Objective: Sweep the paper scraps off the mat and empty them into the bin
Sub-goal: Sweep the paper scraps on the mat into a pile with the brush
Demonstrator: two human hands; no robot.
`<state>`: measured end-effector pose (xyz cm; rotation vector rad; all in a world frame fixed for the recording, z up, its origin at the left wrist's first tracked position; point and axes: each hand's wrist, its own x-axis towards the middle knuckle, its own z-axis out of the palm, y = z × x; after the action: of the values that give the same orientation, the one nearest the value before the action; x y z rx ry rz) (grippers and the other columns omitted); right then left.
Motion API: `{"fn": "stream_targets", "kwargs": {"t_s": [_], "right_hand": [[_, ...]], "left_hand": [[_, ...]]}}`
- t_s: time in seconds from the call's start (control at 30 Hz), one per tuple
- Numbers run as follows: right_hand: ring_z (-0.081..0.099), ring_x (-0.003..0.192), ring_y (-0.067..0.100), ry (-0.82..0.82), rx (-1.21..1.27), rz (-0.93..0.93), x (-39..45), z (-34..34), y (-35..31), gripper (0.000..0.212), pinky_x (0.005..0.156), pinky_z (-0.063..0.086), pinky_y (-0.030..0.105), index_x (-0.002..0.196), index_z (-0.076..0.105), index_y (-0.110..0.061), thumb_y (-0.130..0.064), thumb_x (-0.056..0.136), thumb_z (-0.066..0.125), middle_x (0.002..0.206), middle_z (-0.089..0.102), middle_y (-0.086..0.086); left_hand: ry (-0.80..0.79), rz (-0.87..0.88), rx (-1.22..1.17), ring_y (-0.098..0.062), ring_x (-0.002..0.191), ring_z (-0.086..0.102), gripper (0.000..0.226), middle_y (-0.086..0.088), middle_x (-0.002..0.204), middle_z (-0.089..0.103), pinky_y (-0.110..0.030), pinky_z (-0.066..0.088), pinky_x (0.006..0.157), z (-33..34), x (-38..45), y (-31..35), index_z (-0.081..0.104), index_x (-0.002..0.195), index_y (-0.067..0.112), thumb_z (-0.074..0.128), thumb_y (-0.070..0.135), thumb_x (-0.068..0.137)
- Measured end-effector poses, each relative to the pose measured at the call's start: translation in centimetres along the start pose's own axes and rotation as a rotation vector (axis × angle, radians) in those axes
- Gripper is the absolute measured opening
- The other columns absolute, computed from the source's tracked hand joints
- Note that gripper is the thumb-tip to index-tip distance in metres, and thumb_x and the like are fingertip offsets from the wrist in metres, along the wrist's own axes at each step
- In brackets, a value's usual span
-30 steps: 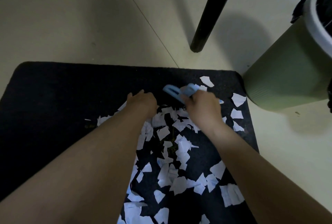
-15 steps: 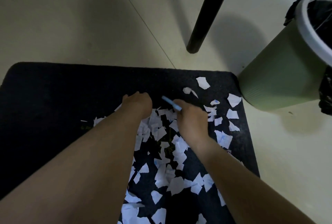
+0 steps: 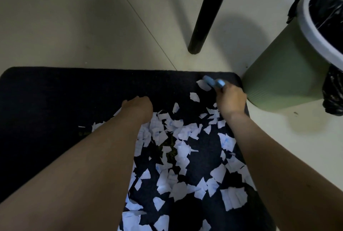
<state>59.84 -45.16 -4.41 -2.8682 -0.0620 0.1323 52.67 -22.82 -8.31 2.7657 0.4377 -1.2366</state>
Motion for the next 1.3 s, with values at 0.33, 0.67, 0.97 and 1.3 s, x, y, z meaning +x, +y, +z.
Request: {"fn": "stream_targets", "kwargs": {"t_s": [0.33, 0.67, 0.97, 1.3], "right_hand": [[0.055, 0.063, 0.018, -0.096, 0.202, -0.176, -8.5, 0.6, -3.3, 0.027, 0.057, 0.040, 0.028, 0.120, 0.060, -0.031, -0.023, 0.098, 0.047, 0.081, 0.068, 0.002], [0.065, 0.090, 0.033, -0.047, -0.009, -0.113, -1.5, 0.7, -0.3, 0.034, 0.071, 0.046, 0.034, 0.126, 0.056, -0.027, -0.015, 0.097, 0.045, 0.099, 0.070, 0.012], [0.050, 0.059, 0.002, -0.133, 0.324, -0.296, -11.7, 1.3, -2.1, 0.031, 0.052, 0.033, 0.007, 0.118, 0.064, -0.028, -0.013, 0.092, 0.054, 0.082, 0.065, -0.009], [0.056, 0.071, 0.031, 0.161, 0.122, 0.077, -2.6, -3.1, 5.5, 0.027, 0.068, 0.041, 0.034, 0.121, 0.061, -0.031, -0.031, 0.098, 0.047, 0.086, 0.069, 0.014]], "left_hand": [[-0.004, -0.035, 0.028, -0.022, 0.144, 0.023, 0.058, -0.010, 0.155, 0.025, -0.041, 0.018, 0.119, 0.0, -0.8, 0.7, 0.032, 0.145, 0.012, 0.055, 0.026, 0.093], [0.162, 0.024, -0.025, -0.022, 0.149, 0.004, 0.068, -0.013, 0.157, 0.018, -0.044, 0.009, 0.121, -0.3, -1.9, 3.9, 0.015, 0.150, 0.006, 0.049, 0.015, 0.092], [0.020, 0.039, 0.027, -0.021, 0.148, 0.011, 0.055, -0.010, 0.158, 0.016, -0.042, 0.019, 0.120, -1.5, -0.9, 3.1, 0.031, 0.144, 0.008, 0.053, 0.018, 0.095], [-0.009, 0.024, 0.110, -0.027, 0.133, 0.039, 0.048, -0.014, 0.148, 0.034, -0.040, 0.032, 0.112, -1.6, -0.7, 3.5, 0.037, 0.140, 0.009, 0.050, 0.017, 0.095]]}}
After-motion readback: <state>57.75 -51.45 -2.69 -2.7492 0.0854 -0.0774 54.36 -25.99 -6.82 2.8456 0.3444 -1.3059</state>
